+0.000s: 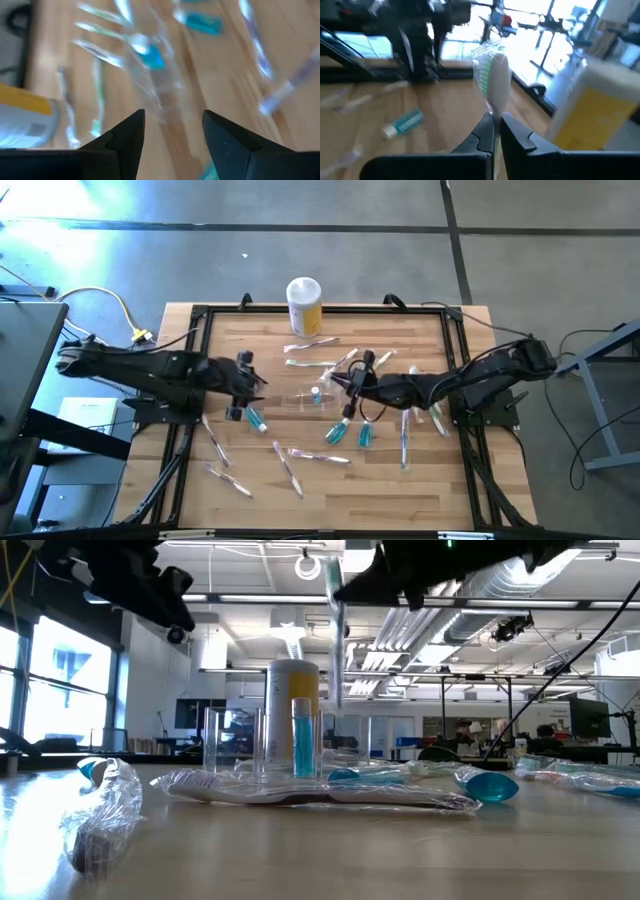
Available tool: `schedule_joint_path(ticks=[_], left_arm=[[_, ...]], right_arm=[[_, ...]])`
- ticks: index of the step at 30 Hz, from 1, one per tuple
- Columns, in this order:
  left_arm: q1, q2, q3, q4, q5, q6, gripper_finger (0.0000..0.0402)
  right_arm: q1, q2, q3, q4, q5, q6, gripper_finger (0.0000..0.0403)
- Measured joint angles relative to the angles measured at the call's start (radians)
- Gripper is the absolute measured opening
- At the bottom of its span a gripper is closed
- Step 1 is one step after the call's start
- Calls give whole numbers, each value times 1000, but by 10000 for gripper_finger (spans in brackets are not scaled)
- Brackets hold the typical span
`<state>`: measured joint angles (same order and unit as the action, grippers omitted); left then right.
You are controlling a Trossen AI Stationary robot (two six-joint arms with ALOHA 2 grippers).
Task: Pick & Place toothbrushing station
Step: Put the green toothbrush into the transparent organizer
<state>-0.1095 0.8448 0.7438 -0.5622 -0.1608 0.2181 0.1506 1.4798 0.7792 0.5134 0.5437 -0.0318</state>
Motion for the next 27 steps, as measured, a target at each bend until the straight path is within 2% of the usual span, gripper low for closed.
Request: schedule_joint_path(ticks=[5,11,16,20,27], left_arm=[[25,-183,-213,267,13,-40,191],[24,-252,-359,459,29,-91,191],[24,-235,-423,553,29,-94,191],[24,-218,-435,569,46,-93,191],[24,-213,-435,567,73,-93,191]], right_arm=[[-56,2,-58,90,-89,65,6],[-81,21,-93,142,-129,119,6],[-86,117,-93,226,-161,133,6],[-86,157,-93,254,-177,138,10],[-85,160,-92,248,-188,137,56]])
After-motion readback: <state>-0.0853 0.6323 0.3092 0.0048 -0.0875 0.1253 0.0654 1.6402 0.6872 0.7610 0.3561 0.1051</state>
